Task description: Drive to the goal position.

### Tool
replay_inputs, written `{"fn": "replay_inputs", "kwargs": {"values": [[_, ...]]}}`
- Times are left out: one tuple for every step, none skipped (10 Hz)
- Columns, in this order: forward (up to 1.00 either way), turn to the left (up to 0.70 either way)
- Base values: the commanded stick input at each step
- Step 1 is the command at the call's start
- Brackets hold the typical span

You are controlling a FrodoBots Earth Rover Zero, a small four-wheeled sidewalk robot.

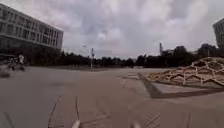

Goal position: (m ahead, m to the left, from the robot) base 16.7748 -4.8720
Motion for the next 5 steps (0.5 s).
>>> {"fn": "replay_inputs", "kwargs": {"values": [[0.85, 0.0], [0.85, 0.0], [0.85, 0.0], [0.85, 0.0], [0.85, 0.0]]}}
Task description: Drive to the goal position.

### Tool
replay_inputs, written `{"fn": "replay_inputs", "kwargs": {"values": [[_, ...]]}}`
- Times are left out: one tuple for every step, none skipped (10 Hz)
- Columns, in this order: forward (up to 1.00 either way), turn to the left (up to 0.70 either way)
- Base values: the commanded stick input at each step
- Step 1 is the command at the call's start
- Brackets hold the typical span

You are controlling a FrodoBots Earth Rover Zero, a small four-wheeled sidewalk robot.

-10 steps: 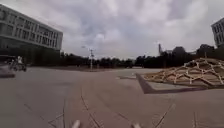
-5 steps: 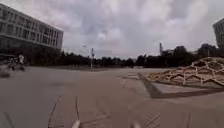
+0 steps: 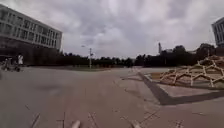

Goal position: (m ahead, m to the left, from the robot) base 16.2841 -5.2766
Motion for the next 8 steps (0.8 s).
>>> {"fn": "replay_inputs", "kwargs": {"values": [[0.85, 0.0], [0.85, 0.0], [0.85, 0.0], [0.85, 0.0], [0.85, 0.0], [0.85, -0.17], [0.85, -0.34], [0.85, -0.34]]}}
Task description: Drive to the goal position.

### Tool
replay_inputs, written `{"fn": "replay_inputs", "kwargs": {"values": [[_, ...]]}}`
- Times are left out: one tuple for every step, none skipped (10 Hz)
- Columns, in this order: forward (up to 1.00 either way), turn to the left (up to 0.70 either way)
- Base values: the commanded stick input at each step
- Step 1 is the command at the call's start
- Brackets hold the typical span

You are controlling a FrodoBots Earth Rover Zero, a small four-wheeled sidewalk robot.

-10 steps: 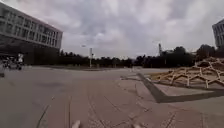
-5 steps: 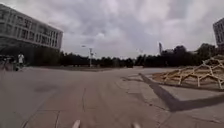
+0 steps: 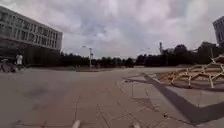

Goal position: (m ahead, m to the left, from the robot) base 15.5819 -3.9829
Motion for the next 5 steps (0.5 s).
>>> {"fn": "replay_inputs", "kwargs": {"values": [[0.85, -0.34], [0.85, -0.25], [0.85, -0.02], [0.85, 0.0], [0.85, 0.0]]}}
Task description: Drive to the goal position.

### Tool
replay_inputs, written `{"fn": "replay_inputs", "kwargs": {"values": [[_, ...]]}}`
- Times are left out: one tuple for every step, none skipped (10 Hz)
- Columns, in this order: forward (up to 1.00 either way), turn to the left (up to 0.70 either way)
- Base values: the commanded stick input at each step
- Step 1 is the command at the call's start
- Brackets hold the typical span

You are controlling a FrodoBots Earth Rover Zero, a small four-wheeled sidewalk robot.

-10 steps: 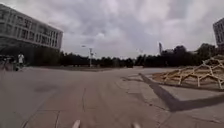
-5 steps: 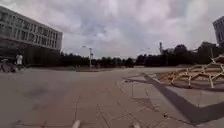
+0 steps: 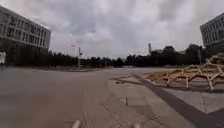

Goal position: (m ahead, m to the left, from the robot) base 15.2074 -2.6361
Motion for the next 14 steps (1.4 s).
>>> {"fn": "replay_inputs", "kwargs": {"values": [[0.85, 0.0], [0.85, 0.0], [0.85, -0.01], [0.85, -0.13], [0.85, -0.34], [0.85, -0.3], [0.85, 0.0], [0.85, 0.0], [0.85, 0.0], [0.85, 0.0], [0.85, -0.23], [0.85, -0.29], [0.85, -0.34], [0.85, 0.0]]}}
